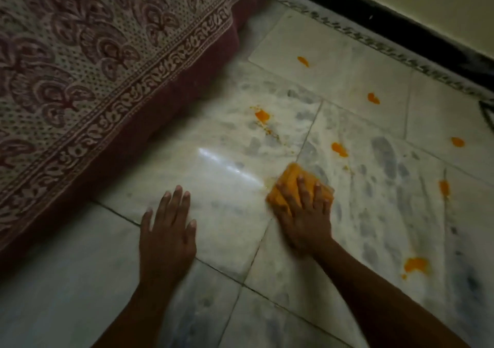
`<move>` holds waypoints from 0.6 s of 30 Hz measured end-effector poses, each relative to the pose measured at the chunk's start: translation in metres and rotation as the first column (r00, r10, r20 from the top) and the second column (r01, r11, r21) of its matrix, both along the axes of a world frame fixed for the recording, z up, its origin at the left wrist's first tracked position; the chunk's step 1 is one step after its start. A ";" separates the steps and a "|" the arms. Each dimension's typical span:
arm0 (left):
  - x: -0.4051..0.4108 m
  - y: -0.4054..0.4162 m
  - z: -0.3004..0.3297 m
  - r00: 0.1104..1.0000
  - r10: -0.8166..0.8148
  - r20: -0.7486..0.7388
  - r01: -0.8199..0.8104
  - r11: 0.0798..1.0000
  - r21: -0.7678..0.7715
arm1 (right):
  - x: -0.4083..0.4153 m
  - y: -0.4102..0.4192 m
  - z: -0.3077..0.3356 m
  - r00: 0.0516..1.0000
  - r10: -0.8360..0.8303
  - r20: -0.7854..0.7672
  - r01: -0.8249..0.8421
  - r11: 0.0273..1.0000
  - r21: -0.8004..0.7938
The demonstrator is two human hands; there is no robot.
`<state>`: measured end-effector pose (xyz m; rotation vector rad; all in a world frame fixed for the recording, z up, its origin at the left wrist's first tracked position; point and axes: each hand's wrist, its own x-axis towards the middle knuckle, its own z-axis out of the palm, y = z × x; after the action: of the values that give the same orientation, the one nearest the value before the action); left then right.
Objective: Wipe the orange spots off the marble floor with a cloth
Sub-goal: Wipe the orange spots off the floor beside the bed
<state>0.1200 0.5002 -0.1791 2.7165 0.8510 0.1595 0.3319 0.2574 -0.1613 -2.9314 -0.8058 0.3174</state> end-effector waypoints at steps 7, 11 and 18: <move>0.001 -0.003 0.000 0.999 -0.007 -0.041 0.009 1.000 0.029 | -0.078 0.037 -0.014 0.975 0.143 0.173 -0.165 0.979 0.120; 0.001 -0.005 0.005 0.999 0.000 -0.039 0.001 1.000 0.026 | -0.055 0.000 -0.012 0.980 -0.111 0.165 0.089 0.987 0.134; 0.003 -0.001 -0.014 1.000 -0.021 0.022 0.020 0.997 0.068 | -0.013 0.130 -0.039 0.942 -0.263 0.210 0.191 0.931 0.310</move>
<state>0.1229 0.4995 -0.1935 2.7798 0.8256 0.2191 0.3193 0.3879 -0.1999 -2.7775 -0.4735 -0.1752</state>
